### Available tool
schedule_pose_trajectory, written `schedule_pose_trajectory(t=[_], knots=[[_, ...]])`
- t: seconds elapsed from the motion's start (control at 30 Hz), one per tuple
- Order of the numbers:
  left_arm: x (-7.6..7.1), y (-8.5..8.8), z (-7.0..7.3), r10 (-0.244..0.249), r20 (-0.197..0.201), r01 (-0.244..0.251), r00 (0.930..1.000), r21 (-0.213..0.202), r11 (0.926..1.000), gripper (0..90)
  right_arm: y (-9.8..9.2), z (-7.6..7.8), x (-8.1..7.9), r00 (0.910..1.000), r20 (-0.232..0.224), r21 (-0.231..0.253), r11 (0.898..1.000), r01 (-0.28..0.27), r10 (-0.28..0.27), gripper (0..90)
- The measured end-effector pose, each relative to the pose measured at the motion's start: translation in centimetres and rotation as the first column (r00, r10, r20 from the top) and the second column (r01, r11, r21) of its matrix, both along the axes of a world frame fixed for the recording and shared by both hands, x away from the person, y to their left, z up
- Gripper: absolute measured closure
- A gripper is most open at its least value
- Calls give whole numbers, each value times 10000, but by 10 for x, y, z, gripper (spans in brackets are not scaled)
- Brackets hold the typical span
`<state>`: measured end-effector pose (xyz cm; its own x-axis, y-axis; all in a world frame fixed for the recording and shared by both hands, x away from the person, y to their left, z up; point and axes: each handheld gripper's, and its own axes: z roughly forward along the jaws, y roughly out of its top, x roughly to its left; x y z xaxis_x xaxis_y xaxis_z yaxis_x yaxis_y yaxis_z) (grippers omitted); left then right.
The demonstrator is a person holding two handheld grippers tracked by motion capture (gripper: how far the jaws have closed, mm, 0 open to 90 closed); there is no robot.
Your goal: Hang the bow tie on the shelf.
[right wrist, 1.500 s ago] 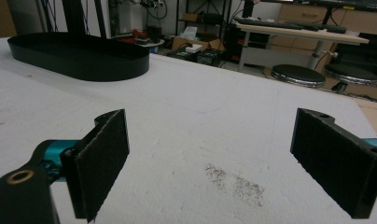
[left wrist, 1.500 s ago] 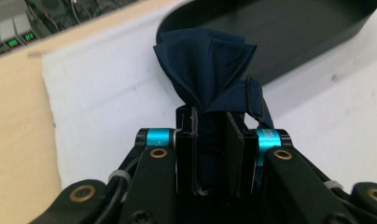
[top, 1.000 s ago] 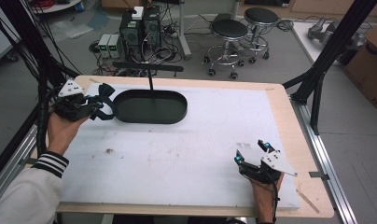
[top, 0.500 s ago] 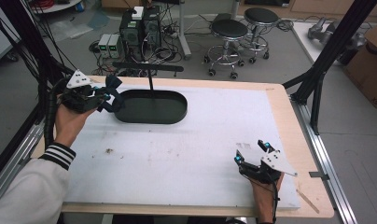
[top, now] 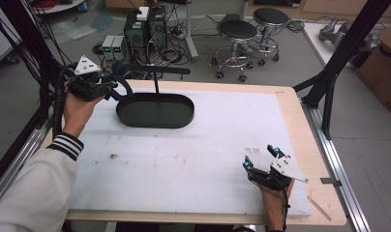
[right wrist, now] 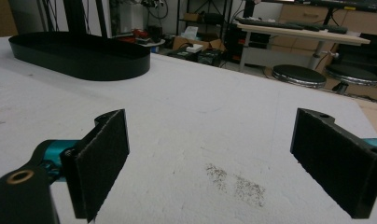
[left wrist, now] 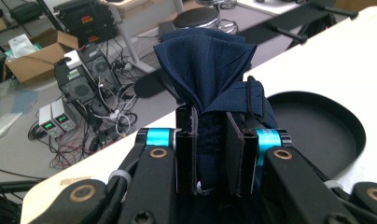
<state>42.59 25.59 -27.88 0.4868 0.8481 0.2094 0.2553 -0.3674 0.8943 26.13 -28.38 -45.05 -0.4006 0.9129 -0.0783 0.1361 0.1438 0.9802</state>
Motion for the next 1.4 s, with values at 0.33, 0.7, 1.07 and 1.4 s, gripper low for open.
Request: schedule_pose_trajectory(t=[0.33,0.7,1.07,1.4], knots=[[19,1,2,390,171,-390,9991,-8,9992,758,1,0,0,10000,-32,-20,10000,-14,14,105],[45,0,9,736,27,-736,9973,-57,9973,758,0,0,0,10000,-30,15,10000,-19,19,106],[61,8,6,1051,-8,-1051,9945,-283,9941,758,0,0,0,10000,-66,99,9999,29,-28,105],[70,18,-2,1431,-36,-1430,9897,-608,9879,758,0,0,0,10000,-18,79,10000,57,-56,105]])
